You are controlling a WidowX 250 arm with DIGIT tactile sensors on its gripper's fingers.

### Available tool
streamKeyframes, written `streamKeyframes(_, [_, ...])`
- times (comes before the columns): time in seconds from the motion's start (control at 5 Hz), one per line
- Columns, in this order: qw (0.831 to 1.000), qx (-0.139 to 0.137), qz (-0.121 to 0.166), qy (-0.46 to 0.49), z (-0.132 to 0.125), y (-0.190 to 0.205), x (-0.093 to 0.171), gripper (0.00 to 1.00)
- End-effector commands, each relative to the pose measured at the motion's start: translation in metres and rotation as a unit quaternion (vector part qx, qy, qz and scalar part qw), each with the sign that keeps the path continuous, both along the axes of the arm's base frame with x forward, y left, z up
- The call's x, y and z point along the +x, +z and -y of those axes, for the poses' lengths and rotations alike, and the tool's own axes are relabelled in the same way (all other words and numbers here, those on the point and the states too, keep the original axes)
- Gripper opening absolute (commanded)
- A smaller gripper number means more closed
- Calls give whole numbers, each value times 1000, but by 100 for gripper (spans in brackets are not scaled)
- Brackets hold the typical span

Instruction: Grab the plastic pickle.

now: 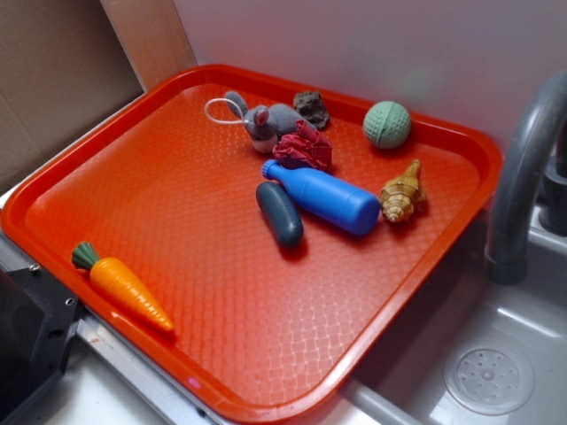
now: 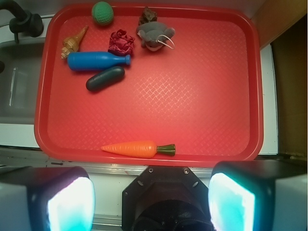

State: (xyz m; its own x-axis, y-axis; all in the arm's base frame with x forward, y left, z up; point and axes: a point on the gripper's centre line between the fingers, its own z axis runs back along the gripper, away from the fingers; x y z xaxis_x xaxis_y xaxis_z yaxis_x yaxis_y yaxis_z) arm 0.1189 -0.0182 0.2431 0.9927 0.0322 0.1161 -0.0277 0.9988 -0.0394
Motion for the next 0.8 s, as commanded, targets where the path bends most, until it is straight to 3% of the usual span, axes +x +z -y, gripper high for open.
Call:
streamKeyframes(0.0, [1000, 0, 0, 0, 0, 0, 0, 100])
streamKeyframes(0.2, [992, 10, 13, 125, 11, -43, 28, 100])
streamKeyframes(0.4, [973, 2, 57, 222, 22, -88, 58, 100])
streamKeyframes(0.6, [951, 15, 89, 294, 25, -116, 82, 100])
